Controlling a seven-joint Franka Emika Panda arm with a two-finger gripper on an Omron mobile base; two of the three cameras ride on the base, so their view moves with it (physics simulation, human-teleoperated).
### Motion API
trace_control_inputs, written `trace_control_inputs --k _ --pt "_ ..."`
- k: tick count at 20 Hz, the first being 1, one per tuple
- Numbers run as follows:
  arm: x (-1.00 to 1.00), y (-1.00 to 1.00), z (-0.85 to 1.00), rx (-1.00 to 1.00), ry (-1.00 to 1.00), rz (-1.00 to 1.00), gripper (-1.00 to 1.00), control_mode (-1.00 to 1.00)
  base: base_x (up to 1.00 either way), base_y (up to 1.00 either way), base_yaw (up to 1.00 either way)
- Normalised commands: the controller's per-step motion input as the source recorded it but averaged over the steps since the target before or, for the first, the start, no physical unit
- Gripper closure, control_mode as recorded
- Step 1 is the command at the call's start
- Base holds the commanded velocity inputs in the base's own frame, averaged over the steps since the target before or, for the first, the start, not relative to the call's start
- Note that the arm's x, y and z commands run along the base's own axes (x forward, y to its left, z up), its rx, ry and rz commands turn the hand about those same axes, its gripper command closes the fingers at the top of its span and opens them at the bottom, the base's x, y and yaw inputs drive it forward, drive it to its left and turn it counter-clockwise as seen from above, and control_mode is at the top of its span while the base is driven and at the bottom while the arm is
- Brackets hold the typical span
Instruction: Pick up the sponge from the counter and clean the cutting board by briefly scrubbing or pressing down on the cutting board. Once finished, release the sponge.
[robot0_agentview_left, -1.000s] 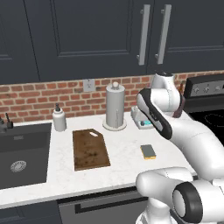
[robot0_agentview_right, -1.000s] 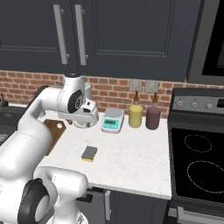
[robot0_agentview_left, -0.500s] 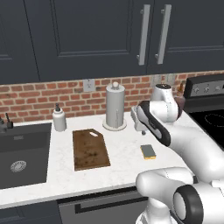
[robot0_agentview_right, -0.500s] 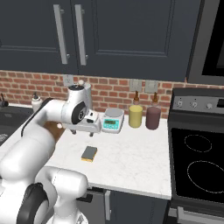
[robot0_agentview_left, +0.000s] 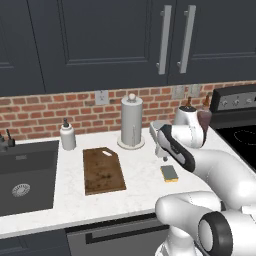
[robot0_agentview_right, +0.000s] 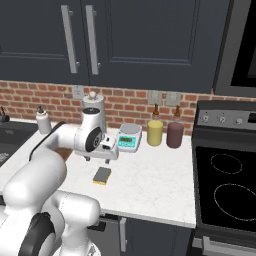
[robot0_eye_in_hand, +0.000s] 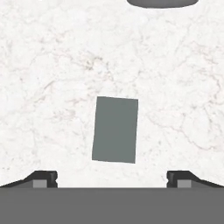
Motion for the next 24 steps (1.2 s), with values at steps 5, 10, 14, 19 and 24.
trace_control_inputs --k 5,10,14,19,24 --pt "0.01 0.0 -0.25 0.0 0.0 0.0 -1.0 -1.0 0.0 0.0 0.0" --pt "0.0 0.0 -0.23 0.0 0.0 0.0 -1.0 -1.0 0.0 0.0 0.0" --pt "0.0 0.0 -0.23 0.0 0.0 0.0 -1.0 -1.0 0.0 0.0 0.0" --pt "0.0 0.0 -0.21 0.0 0.0 0.0 -1.0 -1.0 0.0 0.0 0.0" --pt "0.01 0.0 -0.2 0.0 0.0 0.0 -1.0 -1.0 0.0 0.0 0.0"
